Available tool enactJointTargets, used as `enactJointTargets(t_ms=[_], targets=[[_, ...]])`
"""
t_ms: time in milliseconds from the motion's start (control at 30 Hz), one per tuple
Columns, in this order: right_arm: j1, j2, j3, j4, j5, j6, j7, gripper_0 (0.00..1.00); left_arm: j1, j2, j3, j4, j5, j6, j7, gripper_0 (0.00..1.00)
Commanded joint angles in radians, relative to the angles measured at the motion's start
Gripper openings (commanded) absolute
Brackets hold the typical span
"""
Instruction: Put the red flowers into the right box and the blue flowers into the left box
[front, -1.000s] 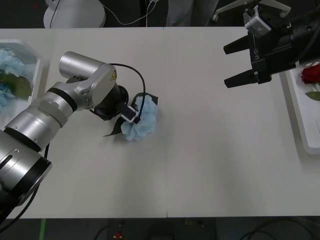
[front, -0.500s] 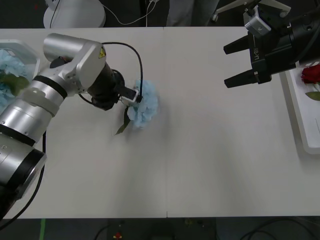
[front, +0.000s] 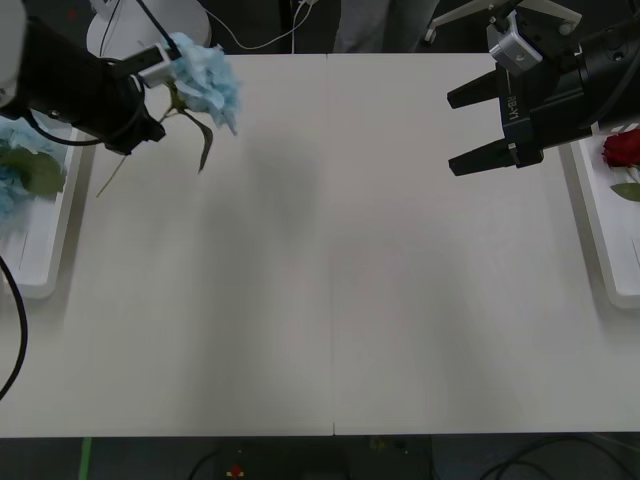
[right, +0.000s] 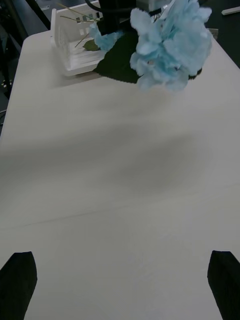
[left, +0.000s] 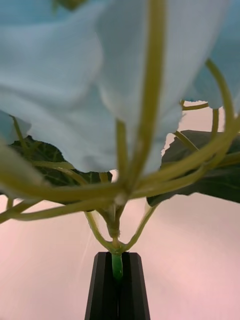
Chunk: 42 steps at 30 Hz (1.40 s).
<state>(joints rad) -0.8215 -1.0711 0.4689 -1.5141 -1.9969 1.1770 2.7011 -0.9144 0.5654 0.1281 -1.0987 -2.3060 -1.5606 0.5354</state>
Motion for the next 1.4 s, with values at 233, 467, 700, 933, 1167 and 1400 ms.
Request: enactJointTargets(t_ms=[233, 467, 700, 933, 1167, 1400], targets=[[0.004, -0.041, 0.0, -0.025, 0.004, -0.01, 0.004, 0.99, 0.167, 0.291, 0.301, -0.187, 0.016, -0.01, 0.311, 0.0], [0.004, -0.041, 0.0, -0.025, 0.004, -0.01, 0.004, 0.99, 0.308, 0.387, 0.35, -0.19, -0.078, 0.06, 0.393, 0.0], [0.004, -0.041, 0.0, -0.025, 0.004, -0.01, 0.004, 0.99, 0.327, 0.396, 0.324, -0.029, -0.145, 0.22, 0.388, 0.0], [0.004, -0.041, 0.0, -0.025, 0.004, -0.01, 0.004, 0.99, 0.325, 0.396, 0.257, 0.059, -0.168, 0.358, 0.4, 0.0], [0.004, -0.041, 0.0, -0.025, 0.004, -0.01, 0.004, 0.99, 0.327, 0.396, 0.212, 0.203, -0.193, 0.496, 0.399, 0.0], [0.004, -0.041, 0.0, -0.025, 0.004, -0.01, 0.004, 0.99, 0.356, 0.396, 0.182, 0.234, -0.197, 0.59, 0.403, 0.45]])
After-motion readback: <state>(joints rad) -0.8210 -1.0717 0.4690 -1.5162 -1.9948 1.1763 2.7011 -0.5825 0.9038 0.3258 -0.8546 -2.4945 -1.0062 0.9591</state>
